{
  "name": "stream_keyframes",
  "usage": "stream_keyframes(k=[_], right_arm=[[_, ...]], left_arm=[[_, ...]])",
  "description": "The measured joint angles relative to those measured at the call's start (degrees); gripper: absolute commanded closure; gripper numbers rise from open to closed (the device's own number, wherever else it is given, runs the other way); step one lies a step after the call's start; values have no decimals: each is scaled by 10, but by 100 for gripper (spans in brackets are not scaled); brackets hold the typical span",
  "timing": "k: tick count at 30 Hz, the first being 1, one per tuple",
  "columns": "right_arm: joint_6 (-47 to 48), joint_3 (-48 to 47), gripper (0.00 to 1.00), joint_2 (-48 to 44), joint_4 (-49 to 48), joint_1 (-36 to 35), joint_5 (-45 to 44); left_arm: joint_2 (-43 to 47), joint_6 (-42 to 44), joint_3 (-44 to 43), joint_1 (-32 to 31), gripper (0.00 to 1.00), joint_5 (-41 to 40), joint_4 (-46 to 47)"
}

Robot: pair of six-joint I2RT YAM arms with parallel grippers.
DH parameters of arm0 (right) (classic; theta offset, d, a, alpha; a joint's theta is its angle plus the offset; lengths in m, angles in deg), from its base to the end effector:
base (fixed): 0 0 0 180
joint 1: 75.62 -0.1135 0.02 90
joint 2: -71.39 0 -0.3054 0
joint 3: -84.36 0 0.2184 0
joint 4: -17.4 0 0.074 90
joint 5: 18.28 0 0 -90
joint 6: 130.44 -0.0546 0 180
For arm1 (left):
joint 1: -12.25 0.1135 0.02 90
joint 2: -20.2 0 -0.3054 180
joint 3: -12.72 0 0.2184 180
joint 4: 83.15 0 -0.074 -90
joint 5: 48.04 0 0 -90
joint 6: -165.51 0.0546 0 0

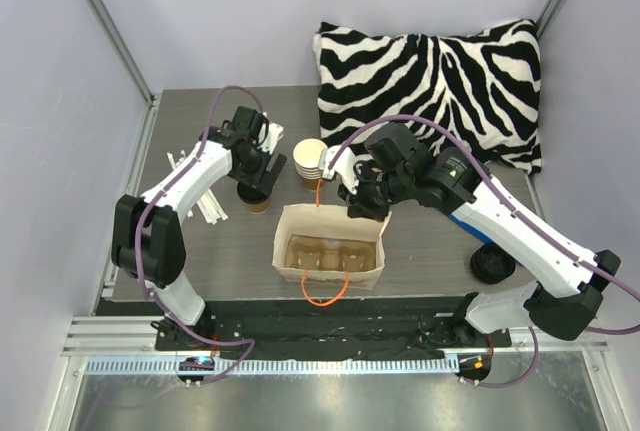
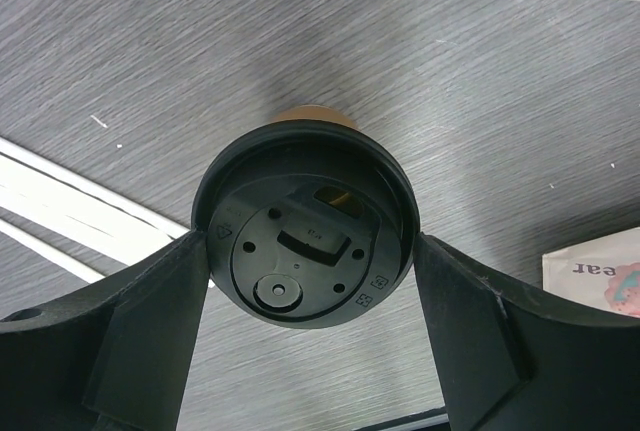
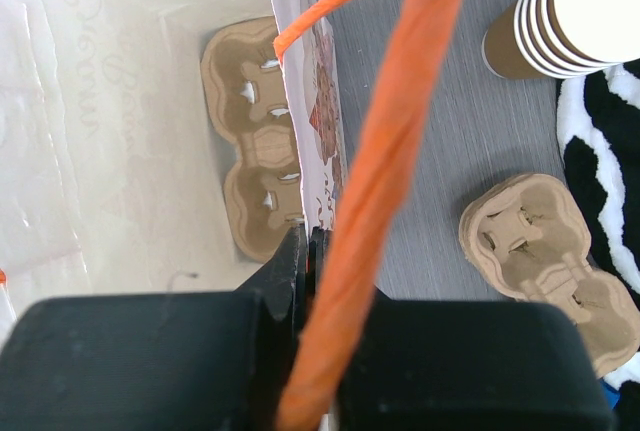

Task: Pack the takeout coffee

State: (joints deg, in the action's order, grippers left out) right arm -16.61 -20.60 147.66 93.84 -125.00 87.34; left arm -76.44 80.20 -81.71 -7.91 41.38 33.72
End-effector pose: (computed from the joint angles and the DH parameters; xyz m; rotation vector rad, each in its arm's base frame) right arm 0.1348 0.1798 0.4213 -1.5516 1.8730 0.5324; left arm 0.3073 -0.1123 0.2916 0.5808 2.6501 -0.0662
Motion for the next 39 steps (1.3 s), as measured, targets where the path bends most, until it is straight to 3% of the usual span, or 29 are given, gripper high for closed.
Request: stream_keyframes(k=[5, 12, 19, 28, 39], right_arm=[[0, 0, 99, 0, 0, 0, 0], [0, 0, 99, 0, 0, 0, 0], [-3, -1, 99, 0, 0, 0, -3], [-5, -1, 99, -4, -3, -3, -4], [6, 28, 99, -74, -57, -69, -98]], left_arm=[[0, -2, 3, 14, 22, 17, 2], [1, 0, 9, 22, 47, 22, 17], [4, 1, 9, 23, 61, 30, 15], [38, -2, 27, 24, 64, 57, -16], [69, -10, 47, 25, 65, 63, -20]])
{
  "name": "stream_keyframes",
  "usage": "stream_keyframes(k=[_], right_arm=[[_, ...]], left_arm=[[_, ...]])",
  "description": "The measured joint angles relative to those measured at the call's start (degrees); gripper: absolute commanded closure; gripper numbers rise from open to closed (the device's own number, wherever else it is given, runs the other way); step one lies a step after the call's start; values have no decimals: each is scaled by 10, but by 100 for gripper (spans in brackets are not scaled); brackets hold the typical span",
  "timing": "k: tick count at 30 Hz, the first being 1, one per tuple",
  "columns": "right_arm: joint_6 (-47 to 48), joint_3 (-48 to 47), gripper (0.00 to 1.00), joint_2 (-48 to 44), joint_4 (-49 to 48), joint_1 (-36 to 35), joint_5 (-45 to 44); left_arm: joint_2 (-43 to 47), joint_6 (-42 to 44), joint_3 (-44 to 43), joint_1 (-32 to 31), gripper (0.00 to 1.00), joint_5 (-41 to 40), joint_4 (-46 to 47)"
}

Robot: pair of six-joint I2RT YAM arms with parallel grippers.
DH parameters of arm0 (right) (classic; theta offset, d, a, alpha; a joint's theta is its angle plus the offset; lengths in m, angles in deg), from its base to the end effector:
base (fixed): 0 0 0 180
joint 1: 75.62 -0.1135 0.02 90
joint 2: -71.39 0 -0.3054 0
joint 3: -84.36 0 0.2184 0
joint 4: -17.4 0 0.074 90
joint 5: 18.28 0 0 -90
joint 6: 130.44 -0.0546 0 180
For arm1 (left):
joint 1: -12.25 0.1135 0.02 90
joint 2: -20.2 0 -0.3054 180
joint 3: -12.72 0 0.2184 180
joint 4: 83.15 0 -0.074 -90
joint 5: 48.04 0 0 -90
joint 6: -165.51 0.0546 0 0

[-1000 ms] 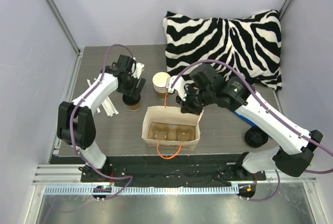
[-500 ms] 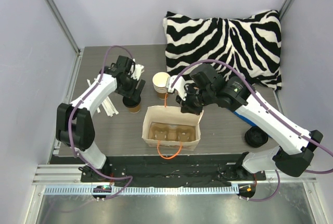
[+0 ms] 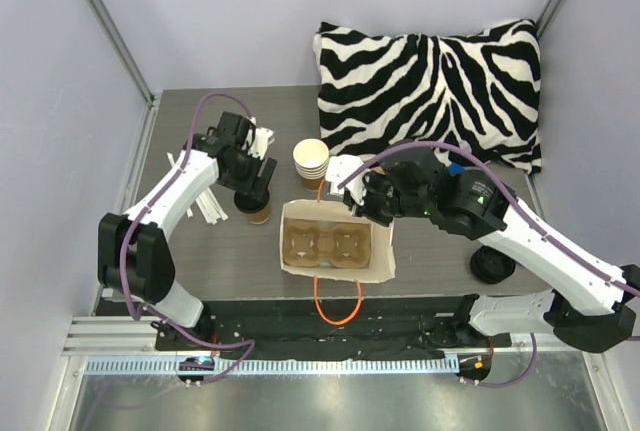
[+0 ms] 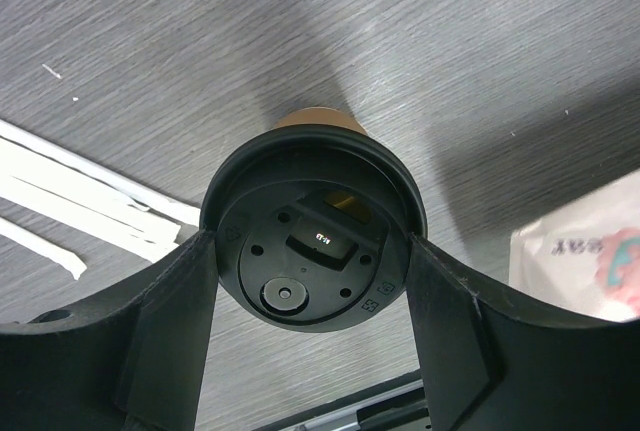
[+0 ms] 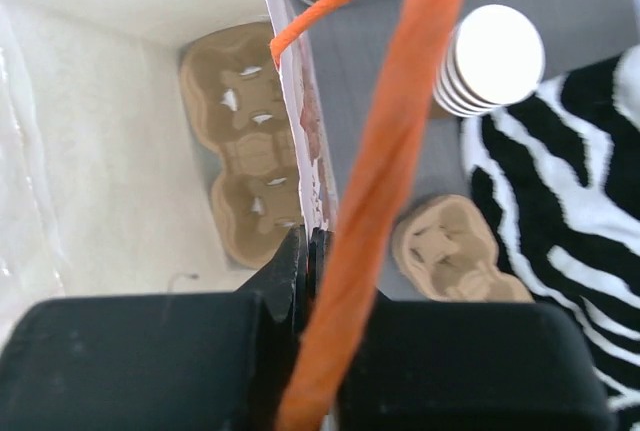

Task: Pack the takeout coffee

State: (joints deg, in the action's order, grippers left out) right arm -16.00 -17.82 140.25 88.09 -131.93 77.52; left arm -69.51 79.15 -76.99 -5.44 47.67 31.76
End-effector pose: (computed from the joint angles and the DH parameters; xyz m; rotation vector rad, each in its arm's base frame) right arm 0.1032 0.1648 0.4404 -1.5010 1.6782 0.4153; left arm 0.2755 -0.0936 0.3025 0.5318 2.6623 -0.2077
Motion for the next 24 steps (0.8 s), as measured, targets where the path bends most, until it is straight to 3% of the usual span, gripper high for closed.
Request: stream_keyframes(k=[13, 24], right_arm=[[59, 39, 99, -3, -29, -70, -158], [100, 62, 99, -4, -43, -122, -221]], left_arm=[[0, -2, 9, 0, 67, 0, 4], [15, -6, 33, 0, 67, -1, 12]])
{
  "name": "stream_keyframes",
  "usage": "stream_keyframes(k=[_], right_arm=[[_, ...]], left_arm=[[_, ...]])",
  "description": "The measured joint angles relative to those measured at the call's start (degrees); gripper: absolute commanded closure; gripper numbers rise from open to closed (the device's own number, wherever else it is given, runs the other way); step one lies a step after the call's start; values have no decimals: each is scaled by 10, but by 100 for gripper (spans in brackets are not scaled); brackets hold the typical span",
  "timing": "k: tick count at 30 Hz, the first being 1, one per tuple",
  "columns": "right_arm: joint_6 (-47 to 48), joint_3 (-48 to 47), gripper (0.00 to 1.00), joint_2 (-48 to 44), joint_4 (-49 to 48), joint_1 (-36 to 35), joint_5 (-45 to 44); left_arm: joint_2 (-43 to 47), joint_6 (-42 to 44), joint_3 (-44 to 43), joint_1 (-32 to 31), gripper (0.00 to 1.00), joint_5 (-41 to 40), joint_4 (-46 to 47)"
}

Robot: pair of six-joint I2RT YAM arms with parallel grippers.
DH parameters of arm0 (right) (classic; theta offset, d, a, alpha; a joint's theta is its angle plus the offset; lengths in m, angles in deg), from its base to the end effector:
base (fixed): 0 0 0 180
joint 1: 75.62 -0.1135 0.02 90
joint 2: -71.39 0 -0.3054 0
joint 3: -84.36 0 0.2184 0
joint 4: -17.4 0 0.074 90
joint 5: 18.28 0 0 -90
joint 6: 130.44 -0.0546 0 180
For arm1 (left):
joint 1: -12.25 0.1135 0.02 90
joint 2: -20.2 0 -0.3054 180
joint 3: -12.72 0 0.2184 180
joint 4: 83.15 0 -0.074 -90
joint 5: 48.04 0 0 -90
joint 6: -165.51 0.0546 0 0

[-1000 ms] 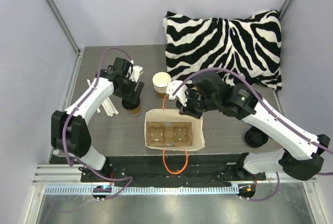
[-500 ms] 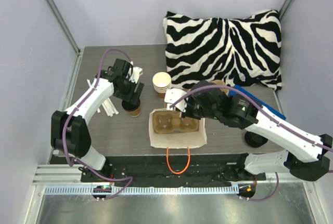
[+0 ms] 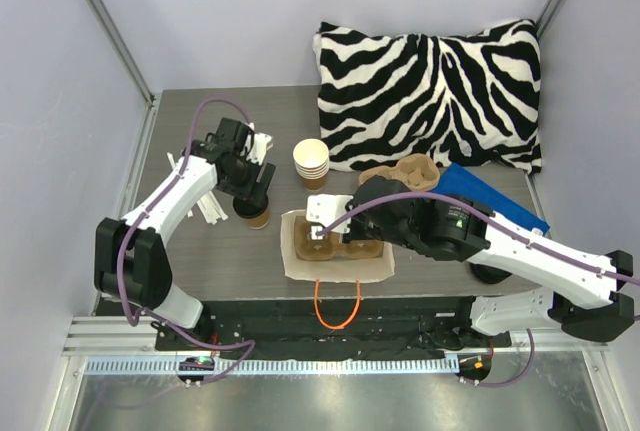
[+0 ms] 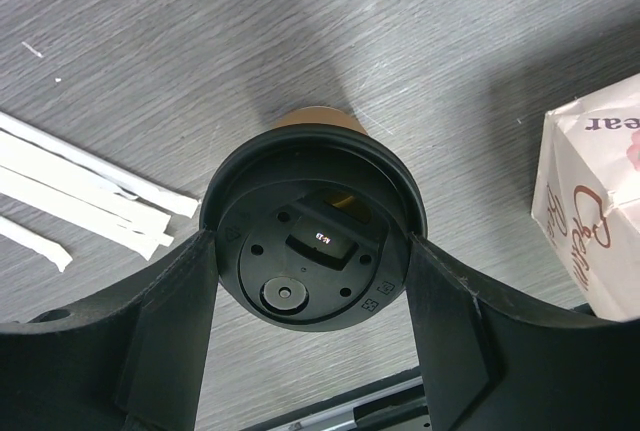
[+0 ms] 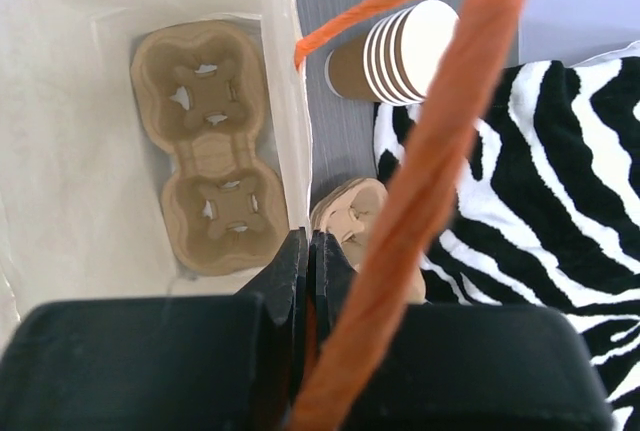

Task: Pack the takeout coffee

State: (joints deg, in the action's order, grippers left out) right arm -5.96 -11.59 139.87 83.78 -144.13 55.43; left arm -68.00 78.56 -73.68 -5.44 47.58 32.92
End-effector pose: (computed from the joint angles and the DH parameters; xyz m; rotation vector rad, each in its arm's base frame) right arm 0.0876 0.1806 0.4190 -1.6374 1.4961 0.0066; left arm 0.2665 -0.0906 0.2949 0.5191 2.6768 -0.2074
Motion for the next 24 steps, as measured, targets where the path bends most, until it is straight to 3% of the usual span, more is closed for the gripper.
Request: stream_keyframes(k=[7, 16, 24], right_arm=[[-8, 0, 99, 0, -9, 2, -5], [-29, -2, 99, 0, -10, 24, -4], [-32, -2, 99, 0, -10, 27, -1]], left_arm=[[9, 6, 15, 0, 60, -6, -2], [9, 29, 15, 0, 40, -16, -9], [2, 42, 7, -5, 36, -29, -31]])
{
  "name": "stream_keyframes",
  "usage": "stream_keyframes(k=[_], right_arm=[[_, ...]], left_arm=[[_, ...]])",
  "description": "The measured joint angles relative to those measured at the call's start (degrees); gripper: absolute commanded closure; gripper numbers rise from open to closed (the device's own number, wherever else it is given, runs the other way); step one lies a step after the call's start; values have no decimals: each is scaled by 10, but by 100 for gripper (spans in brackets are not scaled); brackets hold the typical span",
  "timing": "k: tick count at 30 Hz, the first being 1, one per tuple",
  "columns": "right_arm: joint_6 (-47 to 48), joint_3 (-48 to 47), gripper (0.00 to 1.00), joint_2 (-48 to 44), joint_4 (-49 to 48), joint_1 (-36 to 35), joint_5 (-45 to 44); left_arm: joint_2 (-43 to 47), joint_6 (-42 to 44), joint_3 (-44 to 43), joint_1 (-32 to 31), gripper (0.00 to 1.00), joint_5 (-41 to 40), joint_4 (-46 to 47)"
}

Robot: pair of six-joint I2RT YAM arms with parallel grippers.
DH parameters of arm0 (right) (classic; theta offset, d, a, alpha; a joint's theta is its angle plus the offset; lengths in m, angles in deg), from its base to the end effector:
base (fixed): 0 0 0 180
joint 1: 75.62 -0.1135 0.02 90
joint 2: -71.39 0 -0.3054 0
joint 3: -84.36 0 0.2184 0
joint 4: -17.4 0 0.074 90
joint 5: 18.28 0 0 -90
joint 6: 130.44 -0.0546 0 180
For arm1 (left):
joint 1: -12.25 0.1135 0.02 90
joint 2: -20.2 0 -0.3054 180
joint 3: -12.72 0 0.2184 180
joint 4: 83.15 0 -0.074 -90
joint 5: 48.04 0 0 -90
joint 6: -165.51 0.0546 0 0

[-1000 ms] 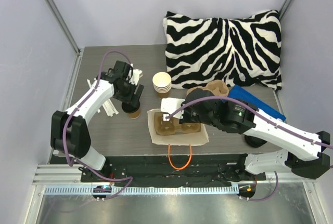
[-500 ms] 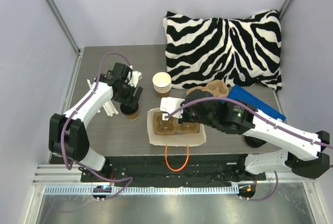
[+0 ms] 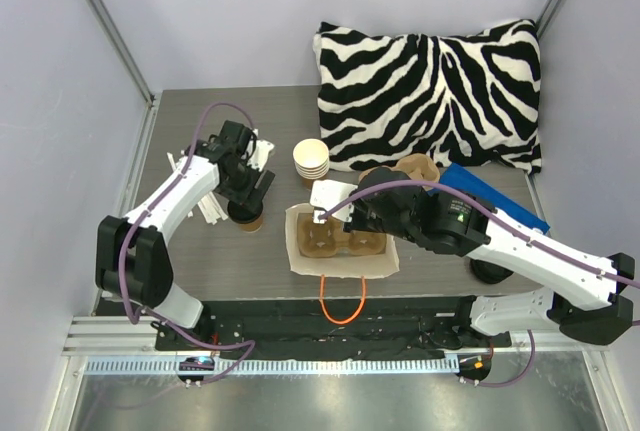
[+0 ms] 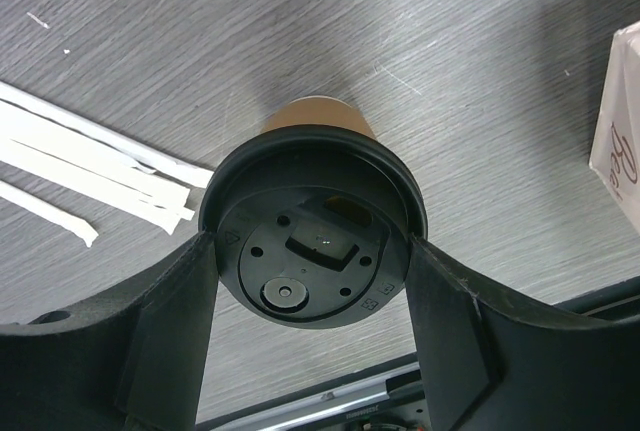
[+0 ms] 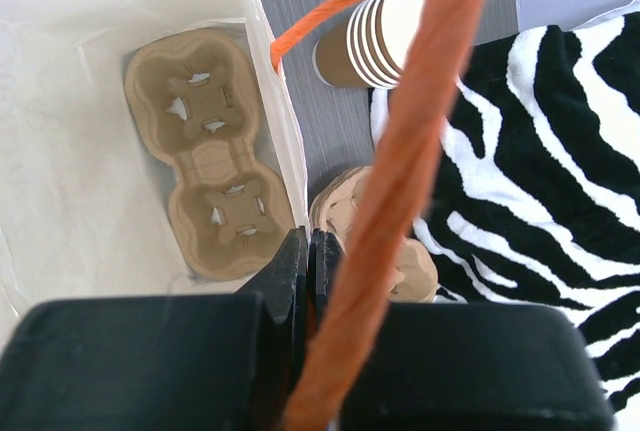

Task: Pack the takeout coffee

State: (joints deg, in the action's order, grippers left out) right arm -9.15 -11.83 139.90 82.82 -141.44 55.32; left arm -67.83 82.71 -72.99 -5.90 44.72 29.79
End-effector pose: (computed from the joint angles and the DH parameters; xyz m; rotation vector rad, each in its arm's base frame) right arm 0.0966 0.1775 0.4218 -1.5412 1.5677 0.0175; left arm 0.2586 -0.0875 0.2896 0.6231 2.7151 -0.1151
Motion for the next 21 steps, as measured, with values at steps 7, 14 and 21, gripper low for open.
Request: stream_keyframes(k=[7, 14, 21], right_arm=[[0, 0, 99, 0, 0, 1, 0], [-2, 0, 99, 0, -2, 4, 0], [-30, 0, 99, 0, -20, 10, -26]], left_arm=[[-22, 8, -23, -4, 34, -8, -25], [-33, 8, -33, -6, 53, -11, -36], [-31, 7, -43, -3, 70, -1, -48]])
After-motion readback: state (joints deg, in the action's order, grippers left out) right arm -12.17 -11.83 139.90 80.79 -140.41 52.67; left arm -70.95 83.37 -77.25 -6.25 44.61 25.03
